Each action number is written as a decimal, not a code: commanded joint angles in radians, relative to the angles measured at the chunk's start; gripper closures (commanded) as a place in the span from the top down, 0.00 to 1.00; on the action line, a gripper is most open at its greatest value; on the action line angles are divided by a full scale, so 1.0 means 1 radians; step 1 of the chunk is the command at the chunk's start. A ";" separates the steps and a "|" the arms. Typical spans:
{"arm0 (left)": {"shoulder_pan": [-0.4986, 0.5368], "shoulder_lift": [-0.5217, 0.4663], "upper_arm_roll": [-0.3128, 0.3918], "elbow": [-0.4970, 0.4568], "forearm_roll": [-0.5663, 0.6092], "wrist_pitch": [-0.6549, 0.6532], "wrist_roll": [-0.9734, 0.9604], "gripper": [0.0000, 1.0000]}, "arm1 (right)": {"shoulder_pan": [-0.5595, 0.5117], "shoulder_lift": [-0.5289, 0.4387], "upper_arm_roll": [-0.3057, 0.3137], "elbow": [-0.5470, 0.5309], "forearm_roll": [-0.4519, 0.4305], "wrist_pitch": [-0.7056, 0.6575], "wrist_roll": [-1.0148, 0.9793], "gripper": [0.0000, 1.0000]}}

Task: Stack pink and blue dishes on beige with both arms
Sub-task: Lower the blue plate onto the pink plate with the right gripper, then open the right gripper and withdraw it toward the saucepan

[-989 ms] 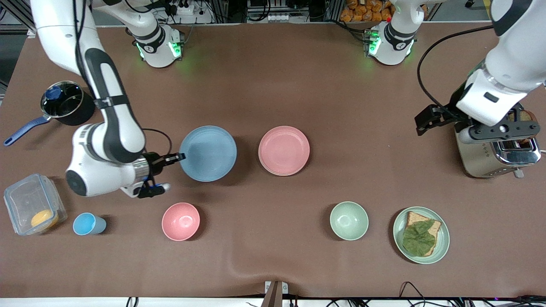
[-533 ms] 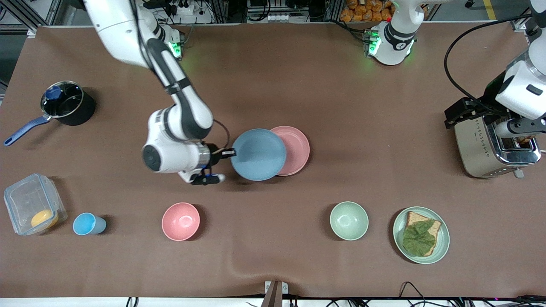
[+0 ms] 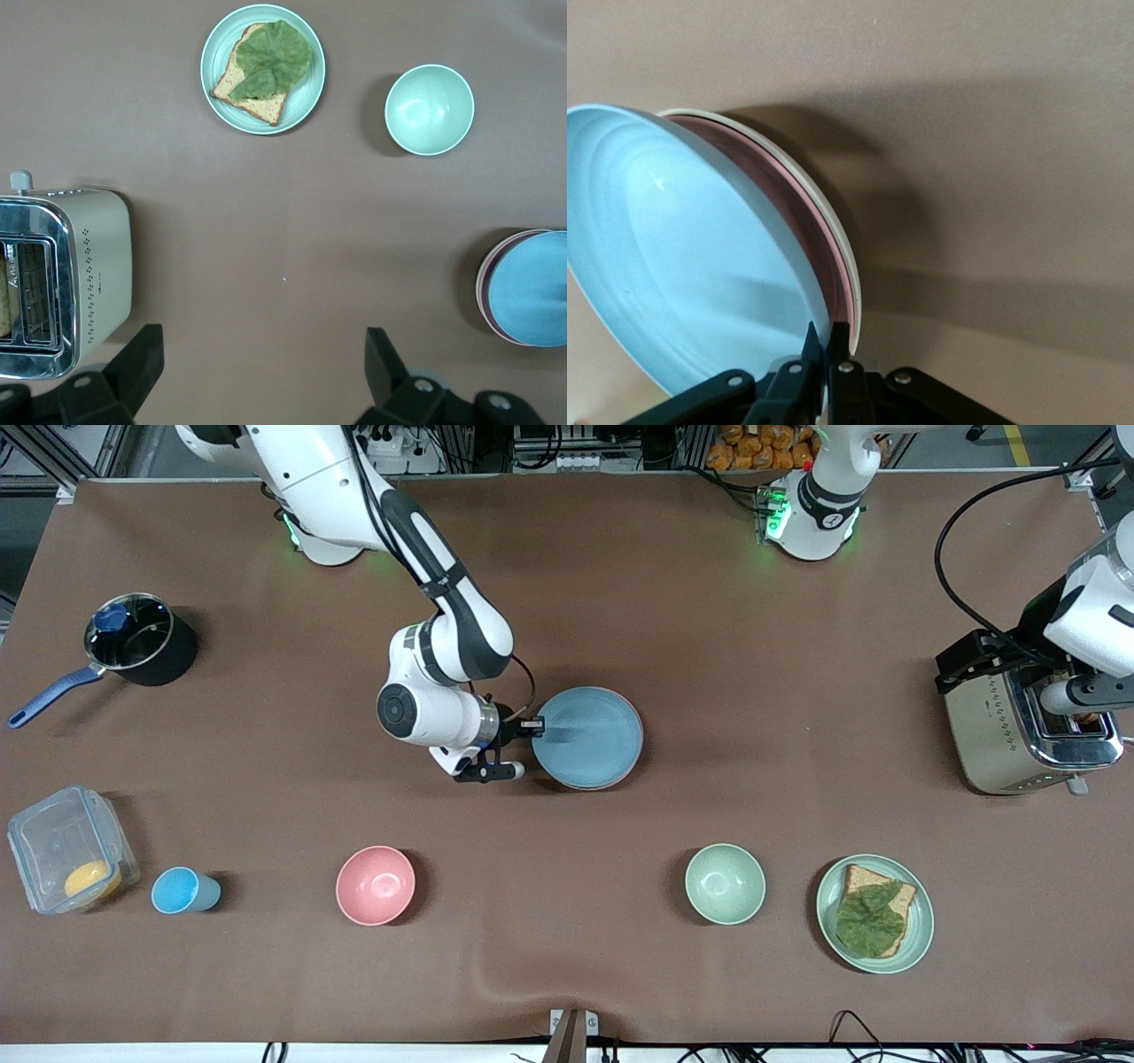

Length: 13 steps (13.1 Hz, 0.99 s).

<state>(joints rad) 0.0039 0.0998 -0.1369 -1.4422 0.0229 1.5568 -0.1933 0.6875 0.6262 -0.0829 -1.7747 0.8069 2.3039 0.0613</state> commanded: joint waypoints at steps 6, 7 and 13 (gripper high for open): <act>-0.007 0.000 0.014 -0.003 -0.017 -0.007 0.022 1.00 | 0.007 -0.089 -0.110 0.012 -0.021 -0.003 0.002 1.00; -0.007 -0.002 0.013 -0.004 -0.017 -0.007 0.023 1.00 | 0.004 -0.111 -0.145 0.043 -0.079 -0.023 -0.003 1.00; -0.004 -0.008 0.011 0.002 -0.017 -0.012 0.026 1.00 | -0.015 -0.186 -0.342 0.276 -0.483 -0.412 -0.009 1.00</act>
<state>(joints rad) 0.0013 0.1053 -0.1336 -1.4437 0.0228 1.5567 -0.1932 0.6853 0.4738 -0.3967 -1.5293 0.4021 1.9549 0.0522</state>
